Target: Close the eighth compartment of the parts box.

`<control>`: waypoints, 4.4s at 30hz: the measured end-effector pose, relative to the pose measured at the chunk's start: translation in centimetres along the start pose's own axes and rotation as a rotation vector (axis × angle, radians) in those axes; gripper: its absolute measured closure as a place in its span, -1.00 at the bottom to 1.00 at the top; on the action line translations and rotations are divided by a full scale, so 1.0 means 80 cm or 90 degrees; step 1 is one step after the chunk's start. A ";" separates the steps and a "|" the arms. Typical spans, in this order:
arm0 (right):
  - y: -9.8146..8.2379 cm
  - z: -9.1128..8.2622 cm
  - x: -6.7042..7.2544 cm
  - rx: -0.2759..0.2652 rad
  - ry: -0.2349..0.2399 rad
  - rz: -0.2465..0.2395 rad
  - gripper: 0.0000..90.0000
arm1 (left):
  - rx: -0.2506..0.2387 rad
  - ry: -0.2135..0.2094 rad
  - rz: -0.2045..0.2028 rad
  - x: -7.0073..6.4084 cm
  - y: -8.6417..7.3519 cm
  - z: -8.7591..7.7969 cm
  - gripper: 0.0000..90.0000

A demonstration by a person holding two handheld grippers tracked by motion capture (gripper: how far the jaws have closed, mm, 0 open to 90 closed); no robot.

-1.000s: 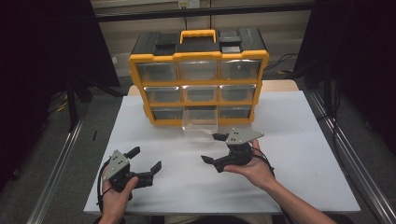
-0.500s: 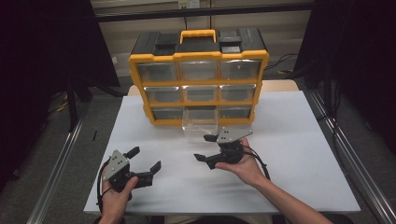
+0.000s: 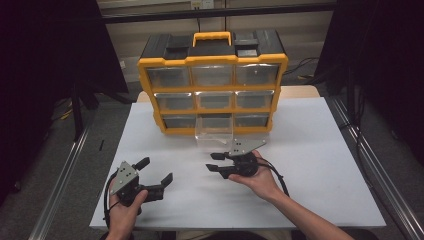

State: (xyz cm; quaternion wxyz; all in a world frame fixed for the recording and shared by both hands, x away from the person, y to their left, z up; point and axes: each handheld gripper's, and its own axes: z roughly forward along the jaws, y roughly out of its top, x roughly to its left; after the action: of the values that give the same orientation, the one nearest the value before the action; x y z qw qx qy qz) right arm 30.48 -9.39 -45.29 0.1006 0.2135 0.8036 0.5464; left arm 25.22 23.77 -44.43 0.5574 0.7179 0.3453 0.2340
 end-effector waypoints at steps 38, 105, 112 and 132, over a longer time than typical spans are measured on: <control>-0.007 0.021 -0.039 0.007 -0.067 0.002 1.00 | -0.001 0.003 -0.001 0.001 0.001 0.000 -0.92; -0.007 0.033 -0.073 -0.019 -0.149 0.001 1.00 | 0.000 0.004 -0.004 0.001 0.000 0.001 -0.92; -0.005 0.035 -0.073 -0.023 -0.152 0.001 1.00 | -0.001 0.004 -0.004 0.002 0.000 0.000 -0.92; 0.002 0.040 -0.079 -0.028 -0.156 0.004 1.00 | -0.002 0.004 -0.003 0.002 0.000 0.000 -0.92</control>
State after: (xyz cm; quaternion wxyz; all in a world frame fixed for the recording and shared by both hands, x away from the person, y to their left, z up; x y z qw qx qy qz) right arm 37.36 -9.53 -46.82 0.2010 0.2785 0.7725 0.5341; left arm 25.34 23.87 -44.43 0.5577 0.7154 0.3489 0.2355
